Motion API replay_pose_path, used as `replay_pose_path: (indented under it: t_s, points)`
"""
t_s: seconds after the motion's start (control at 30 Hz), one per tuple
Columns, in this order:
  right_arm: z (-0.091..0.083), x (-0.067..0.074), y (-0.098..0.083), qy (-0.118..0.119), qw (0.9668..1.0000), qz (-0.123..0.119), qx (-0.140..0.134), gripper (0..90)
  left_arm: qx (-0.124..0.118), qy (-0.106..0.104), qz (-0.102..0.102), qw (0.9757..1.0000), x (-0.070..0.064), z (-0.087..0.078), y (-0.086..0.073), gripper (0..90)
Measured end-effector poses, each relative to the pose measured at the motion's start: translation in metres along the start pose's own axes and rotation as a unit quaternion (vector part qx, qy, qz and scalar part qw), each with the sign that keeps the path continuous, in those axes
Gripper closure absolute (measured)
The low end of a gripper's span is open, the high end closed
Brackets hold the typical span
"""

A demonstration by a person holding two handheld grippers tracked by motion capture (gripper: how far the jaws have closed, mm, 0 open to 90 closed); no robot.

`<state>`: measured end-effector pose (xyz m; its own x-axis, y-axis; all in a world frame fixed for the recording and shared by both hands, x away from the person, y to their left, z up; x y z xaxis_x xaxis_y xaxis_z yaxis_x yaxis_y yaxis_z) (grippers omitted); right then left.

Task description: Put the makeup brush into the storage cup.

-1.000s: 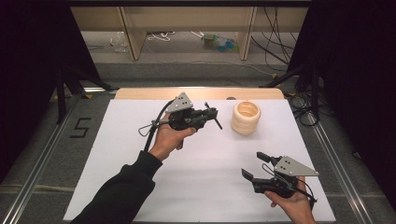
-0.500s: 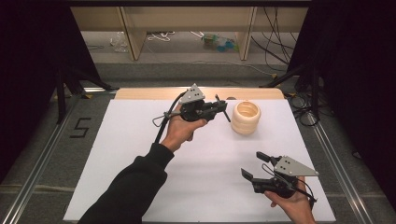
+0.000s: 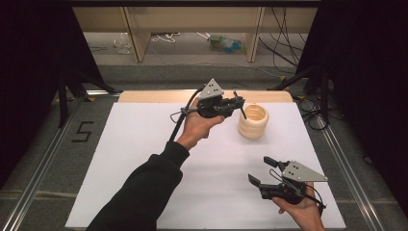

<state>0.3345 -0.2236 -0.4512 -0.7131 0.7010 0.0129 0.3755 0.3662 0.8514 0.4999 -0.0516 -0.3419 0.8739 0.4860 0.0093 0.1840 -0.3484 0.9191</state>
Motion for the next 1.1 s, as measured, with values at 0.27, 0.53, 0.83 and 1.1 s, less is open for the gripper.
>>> replay_pose_path:
  t_s: [0.27, 0.53, 0.83, 1.1]
  points:
    - [0.000, -0.001, 0.001, -0.002, 1.0000, -0.004, -0.007, 20.3, 0.001, 0.007, 0.000, 1.0000, 0.004, 0.011, 0.005, 83.0]
    - [0.000, -0.001, 0.001, -0.003, 0.9999, -0.009, -0.008, 20.4, 0.002, 0.016, -0.014, 0.9998, 0.014, 0.021, 0.003, 83.0]
    - [-0.001, 0.001, 0.000, 0.002, 0.9999, -0.003, 0.010, 20.4, 0.009, 0.024, -0.025, 0.9994, 0.024, 0.034, 0.000, 83.0]
    - [0.000, 0.002, 0.002, 0.005, 1.0000, -0.007, -0.004, 20.4, 0.015, 0.029, -0.013, 0.9994, 0.023, 0.043, 0.009, 83.0]
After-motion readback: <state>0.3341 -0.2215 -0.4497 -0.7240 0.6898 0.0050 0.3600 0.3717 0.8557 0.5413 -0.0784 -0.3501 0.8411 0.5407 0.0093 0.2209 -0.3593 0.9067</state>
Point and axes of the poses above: each handheld gripper's, and its own axes: z roughly forward along the jaws, y roughly out of its top, x roughly to its left, the point moved 5 cm from there along z, roughly forward along the jaws, and after that the axes turned 13 degrees about x, right-handed, at the moved point
